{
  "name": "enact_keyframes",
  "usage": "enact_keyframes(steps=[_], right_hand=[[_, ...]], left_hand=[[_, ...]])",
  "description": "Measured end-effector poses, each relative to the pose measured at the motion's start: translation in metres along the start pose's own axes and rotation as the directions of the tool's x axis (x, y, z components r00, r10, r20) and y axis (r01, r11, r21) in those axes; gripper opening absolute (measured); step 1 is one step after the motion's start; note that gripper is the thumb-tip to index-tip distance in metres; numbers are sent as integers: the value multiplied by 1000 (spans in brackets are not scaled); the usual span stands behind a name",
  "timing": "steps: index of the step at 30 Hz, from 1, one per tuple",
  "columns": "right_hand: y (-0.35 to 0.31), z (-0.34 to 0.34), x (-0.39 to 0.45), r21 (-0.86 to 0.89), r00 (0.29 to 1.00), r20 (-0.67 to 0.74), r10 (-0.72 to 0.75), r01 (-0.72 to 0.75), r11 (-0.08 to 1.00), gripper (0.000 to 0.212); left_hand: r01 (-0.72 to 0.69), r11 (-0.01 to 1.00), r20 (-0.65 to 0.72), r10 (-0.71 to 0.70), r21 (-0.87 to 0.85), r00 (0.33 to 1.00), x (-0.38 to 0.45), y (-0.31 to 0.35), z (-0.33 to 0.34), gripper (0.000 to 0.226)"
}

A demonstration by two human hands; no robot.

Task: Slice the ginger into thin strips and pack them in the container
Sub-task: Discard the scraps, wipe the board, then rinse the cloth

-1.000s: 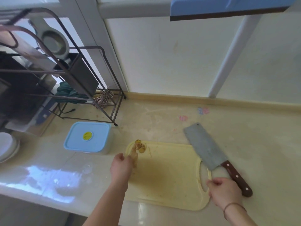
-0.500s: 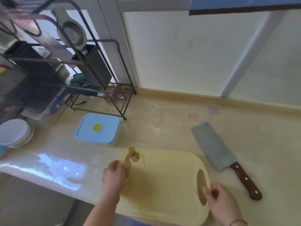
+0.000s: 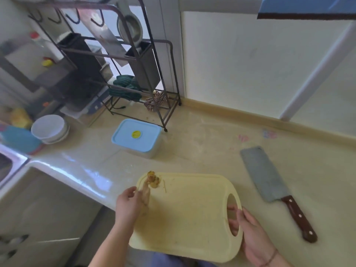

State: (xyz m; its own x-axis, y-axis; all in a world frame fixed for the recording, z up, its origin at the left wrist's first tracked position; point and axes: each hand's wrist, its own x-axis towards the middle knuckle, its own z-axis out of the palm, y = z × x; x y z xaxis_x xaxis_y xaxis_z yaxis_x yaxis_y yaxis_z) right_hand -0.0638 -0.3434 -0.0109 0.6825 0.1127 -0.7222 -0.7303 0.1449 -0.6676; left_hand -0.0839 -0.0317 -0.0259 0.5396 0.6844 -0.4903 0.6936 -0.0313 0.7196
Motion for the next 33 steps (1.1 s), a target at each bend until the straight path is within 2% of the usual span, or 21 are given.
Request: enact_keyframes(steps=[7, 11, 14, 18, 21, 23, 26, 28, 29, 33], right_hand=[[13, 30, 0, -26, 997, 75, 0, 2, 1000, 28], [17, 55, 3, -80, 994, 111, -18, 27, 996, 28], [24, 82, 0, -146, 986, 167, 0, 25, 989, 29], [47, 139, -10, -249, 969, 246, 34, 29, 968, 28], [79, 195, -20, -327, 960, 272, 64, 30, 945, 27], [107, 235, -27, -361, 952, 294, 89, 25, 932, 27], [149, 288, -37, -444, 931, 338, 135, 31, 896, 25], [177, 314, -40, -441, 917, 362, 169, 9, 897, 24], [190, 325, -40, -426, 909, 373, 186, -11, 905, 25], [237, 352, -34, -449, 899, 374, 229, -40, 892, 27]], left_hand=[[-108, 993, -109, 112, 43, 988, -10, -24, -46, 38], [-221, 970, -156, 235, 102, 959, -12, -41, -78, 49], [-316, 940, -152, 334, 132, 930, -10, -60, -110, 72], [-418, 857, -112, 467, 300, 877, 4, -101, -166, 72], [-437, 763, -136, 555, 476, 821, 8, -132, -211, 71], [-447, 674, -84, 601, 588, 795, 3, -150, -232, 71], [-573, 531, 124, 657, 625, 744, -4, -174, -237, 70], [-609, 452, 230, 647, 652, 727, -2, -193, -234, 69], [-612, 450, 258, 628, 650, 735, 1, -203, -232, 69], [-596, 568, 327, 508, 568, 796, 19, -241, -235, 70]])
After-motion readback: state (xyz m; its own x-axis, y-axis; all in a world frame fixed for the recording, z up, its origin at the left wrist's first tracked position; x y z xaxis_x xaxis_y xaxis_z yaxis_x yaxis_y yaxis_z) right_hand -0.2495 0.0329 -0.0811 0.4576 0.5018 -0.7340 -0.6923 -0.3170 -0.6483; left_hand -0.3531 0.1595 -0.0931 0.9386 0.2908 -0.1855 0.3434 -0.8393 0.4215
